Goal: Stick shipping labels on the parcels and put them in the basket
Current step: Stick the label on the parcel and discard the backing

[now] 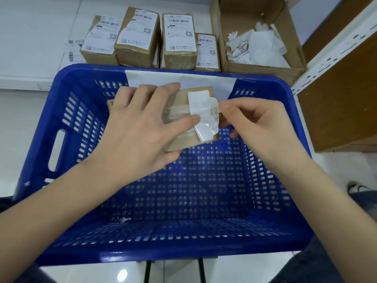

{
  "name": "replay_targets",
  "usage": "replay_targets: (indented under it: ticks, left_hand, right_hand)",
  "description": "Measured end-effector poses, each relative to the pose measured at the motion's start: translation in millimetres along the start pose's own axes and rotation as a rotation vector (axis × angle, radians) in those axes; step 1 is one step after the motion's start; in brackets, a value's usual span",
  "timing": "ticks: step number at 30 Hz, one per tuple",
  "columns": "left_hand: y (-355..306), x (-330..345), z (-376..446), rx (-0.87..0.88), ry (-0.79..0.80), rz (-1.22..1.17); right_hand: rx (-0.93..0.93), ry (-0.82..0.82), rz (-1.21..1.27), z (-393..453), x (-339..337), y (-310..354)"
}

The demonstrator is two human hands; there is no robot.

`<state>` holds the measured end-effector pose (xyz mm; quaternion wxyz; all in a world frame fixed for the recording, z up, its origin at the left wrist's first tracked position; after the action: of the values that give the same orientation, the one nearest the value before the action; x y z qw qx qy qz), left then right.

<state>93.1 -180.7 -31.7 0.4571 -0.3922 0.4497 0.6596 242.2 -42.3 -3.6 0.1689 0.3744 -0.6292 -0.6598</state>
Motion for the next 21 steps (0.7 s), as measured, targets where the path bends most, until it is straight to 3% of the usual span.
replay_targets:
  ticks: [3,7,16,18,21]
  left_hand:
    - [-1.4,0.4,-1.8,-0.001,0.001,-0.004]
    - [-5.2,2.3,-1.3,0.027,0.034,-0.007]
    - [-13.5,3.5,-5.2,0.060,0.047,0.002]
    - [-14.7,9.4,-5.0,0.064,0.091,-0.001]
    - [-14.8,16.1,-4.5,0.056,0.135,-0.001]
  right_hand:
    - [0.038,0.089,-0.002,-0.6,-2.7,0.4]
    - [0.079,0.017,-0.039,0.8,2.6,-7.0]
    - [-0.135,-0.078,-0.420,-8.2,15.4,-16.8]
    - [-0.207,-0.053,-0.532,-10.5,22.0,-22.6]
    - [-0.173,0.025,-0.487,-9.7,22.6,-25.8]
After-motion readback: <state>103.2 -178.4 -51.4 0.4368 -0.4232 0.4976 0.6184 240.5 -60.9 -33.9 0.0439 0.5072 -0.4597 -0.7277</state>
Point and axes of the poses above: each hand's wrist, its own z-axis towards the middle knuckle, its own x-axis out of the palm, y = z × x, the point moved 1 cm from there along z, towards the middle knuckle, and after that the axes turned 10 degrees about z, right-handed, at the moved point
